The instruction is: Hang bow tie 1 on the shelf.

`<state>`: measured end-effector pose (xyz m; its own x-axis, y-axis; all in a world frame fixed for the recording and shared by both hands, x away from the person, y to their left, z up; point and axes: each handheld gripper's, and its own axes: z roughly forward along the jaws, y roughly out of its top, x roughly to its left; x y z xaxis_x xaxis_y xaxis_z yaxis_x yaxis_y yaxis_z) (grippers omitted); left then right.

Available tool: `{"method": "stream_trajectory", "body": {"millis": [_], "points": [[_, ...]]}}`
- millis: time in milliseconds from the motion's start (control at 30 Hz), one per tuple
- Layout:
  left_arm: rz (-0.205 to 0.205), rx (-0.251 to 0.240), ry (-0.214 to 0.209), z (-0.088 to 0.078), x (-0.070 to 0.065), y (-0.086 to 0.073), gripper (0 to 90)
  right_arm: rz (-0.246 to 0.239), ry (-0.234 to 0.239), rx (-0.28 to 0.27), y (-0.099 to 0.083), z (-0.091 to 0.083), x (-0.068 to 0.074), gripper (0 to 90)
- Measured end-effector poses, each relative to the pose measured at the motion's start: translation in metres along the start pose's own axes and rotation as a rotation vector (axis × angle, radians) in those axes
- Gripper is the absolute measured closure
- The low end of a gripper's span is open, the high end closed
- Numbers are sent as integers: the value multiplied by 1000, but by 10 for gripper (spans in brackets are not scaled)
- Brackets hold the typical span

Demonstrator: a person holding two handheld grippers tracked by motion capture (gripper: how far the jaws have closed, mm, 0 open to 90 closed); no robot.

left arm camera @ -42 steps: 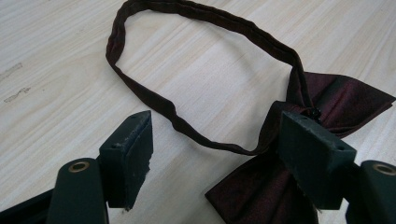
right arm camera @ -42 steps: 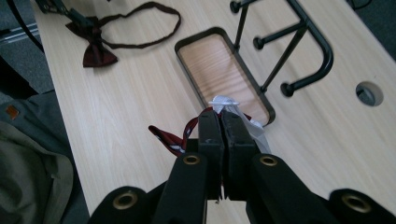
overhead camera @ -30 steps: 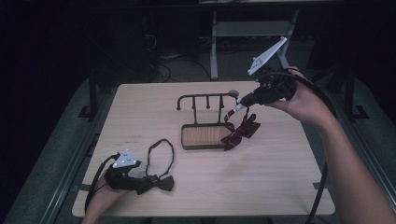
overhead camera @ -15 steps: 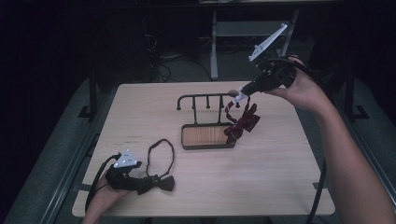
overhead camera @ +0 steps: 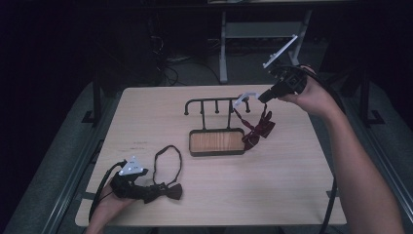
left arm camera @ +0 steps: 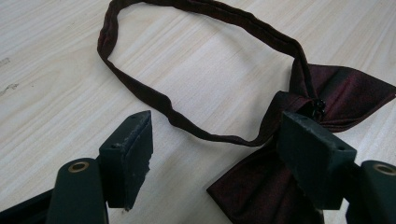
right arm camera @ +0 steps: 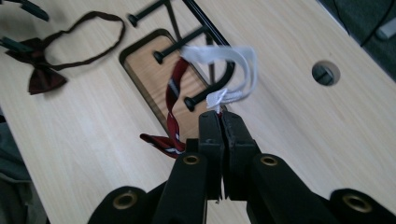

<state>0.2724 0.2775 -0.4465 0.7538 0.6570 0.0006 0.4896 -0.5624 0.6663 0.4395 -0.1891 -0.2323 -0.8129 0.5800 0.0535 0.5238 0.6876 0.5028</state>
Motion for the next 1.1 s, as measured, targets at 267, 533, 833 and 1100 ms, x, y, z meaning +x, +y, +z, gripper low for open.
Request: {"method": "stream_trajectory", "body": {"millis": [267,533,833,1100], "points": [[1,-1,1,0,0,0,274,51,4,28,-10,17,-15,875],[-7,-6,0,1,0,-1,274,98,17,44,-17,32,-25,873],[-10,-6,-1,0,-1,-1,274,121,15,51,-23,44,-30,852],[-8,-3,-1,1,-1,0,274,122,37,47,-30,51,-29,810]]}}
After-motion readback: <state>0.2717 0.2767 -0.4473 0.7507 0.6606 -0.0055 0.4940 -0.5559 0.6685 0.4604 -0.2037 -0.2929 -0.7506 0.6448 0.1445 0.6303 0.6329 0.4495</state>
